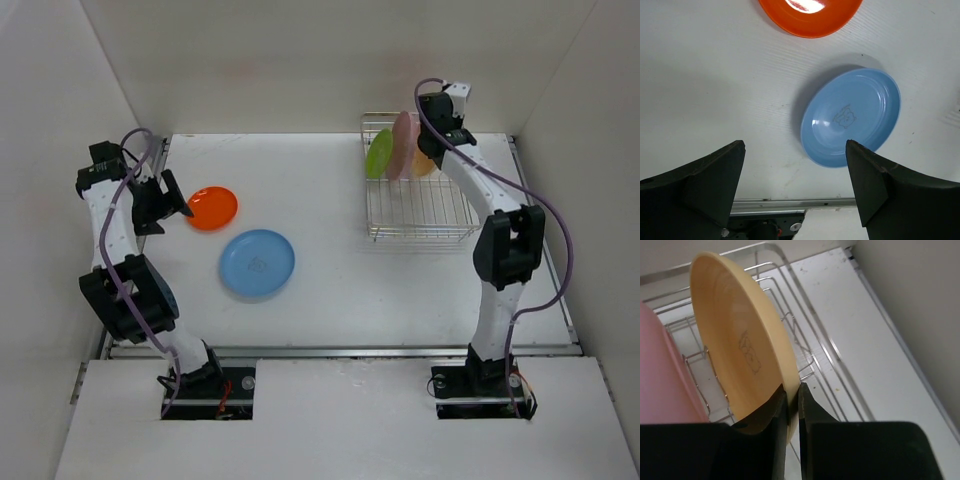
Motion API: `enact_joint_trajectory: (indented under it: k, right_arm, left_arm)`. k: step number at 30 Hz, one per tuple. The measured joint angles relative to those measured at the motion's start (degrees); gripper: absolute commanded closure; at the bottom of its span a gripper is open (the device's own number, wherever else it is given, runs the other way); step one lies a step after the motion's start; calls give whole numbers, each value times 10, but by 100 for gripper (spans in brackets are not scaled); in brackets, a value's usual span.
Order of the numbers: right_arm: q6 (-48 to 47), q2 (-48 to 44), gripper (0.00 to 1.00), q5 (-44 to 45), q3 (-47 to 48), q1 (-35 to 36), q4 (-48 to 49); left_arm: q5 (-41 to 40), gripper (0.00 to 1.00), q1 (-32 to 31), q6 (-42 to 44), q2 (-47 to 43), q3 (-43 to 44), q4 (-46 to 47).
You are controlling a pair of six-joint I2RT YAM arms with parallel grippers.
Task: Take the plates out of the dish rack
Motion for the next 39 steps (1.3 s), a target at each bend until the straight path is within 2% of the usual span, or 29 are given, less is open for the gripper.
enact_joint_trajectory:
  k: [4,12,16,19,22,25,28,32,36,39]
  right_arm:
    - [-57,-55,100,65,-6,12,17]
    - [-194,-199,100,193,-5,68,150]
    - [-217,-287,100,200,-71,129,197]
    - [-204,-328,100,173,-114,187,203]
    - [-161,-342,100,57,-154,234,198]
    - [-118,-325,100,-116,-189,250,193]
    - [-82,-261,100,-298,-196,256,192]
    - [-41,-125,100,-478,-168,269,188]
    - [1,-8,100,-589,-148,283,179]
    - [22,47,100,-633,-143,290,166]
  left_arm:
    - [5,21,-4,10,-19,0,-14]
    - [28,21,-3,36,-24,0,-47]
    - [46,21,-3,54,-37,2,-62]
    - [52,20,-3,66,-56,2,-71]
    - [52,20,-3,76,-71,2,-81]
    - [52,20,-3,81,-74,2,-87]
    - [51,20,-3,84,-75,2,-92]
    - [40,20,-3,85,-78,2,-94]
    - [26,20,-3,86,-89,-7,-94]
    - [19,20,-3,90,-93,-14,-94]
